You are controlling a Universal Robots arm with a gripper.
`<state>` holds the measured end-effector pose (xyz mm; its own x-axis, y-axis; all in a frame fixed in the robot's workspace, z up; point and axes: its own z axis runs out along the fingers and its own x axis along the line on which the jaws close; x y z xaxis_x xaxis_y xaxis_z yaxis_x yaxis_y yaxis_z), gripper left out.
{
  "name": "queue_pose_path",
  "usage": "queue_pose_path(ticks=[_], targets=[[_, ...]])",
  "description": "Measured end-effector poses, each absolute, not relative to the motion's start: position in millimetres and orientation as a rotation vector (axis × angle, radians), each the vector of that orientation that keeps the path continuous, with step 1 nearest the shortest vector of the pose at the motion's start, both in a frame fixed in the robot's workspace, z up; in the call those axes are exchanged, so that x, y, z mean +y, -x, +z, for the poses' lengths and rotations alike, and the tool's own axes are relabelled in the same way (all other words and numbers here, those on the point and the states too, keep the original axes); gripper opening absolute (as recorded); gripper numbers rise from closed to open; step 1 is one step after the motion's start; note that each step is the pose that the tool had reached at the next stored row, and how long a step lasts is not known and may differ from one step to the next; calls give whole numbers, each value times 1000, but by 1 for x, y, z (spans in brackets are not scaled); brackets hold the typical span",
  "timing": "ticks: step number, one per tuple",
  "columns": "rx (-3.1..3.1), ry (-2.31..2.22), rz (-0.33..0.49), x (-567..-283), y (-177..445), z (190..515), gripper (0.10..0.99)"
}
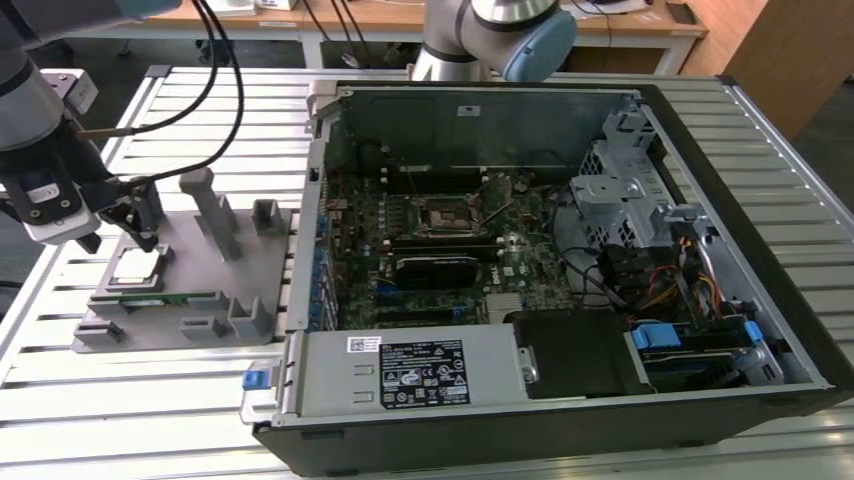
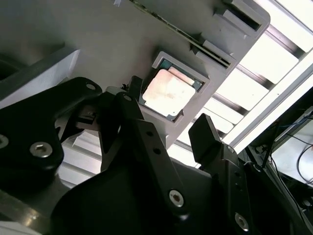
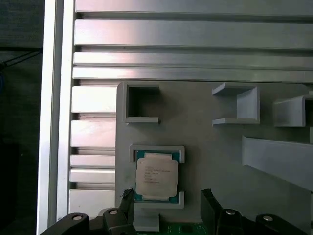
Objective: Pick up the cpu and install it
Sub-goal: 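Pick up the cpu and move it towards the insertion slot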
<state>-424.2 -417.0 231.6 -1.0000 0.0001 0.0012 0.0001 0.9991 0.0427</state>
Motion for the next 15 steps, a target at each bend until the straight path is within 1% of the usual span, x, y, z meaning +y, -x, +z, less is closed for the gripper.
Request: queue_pose_path(ticks=[3, 4, 15], targets=[[-3140, 4, -67, -417, 426, 227, 659], [-3140, 5, -67, -417, 426, 225, 718], [-3140, 19, -67, -411, 430, 209, 718]])
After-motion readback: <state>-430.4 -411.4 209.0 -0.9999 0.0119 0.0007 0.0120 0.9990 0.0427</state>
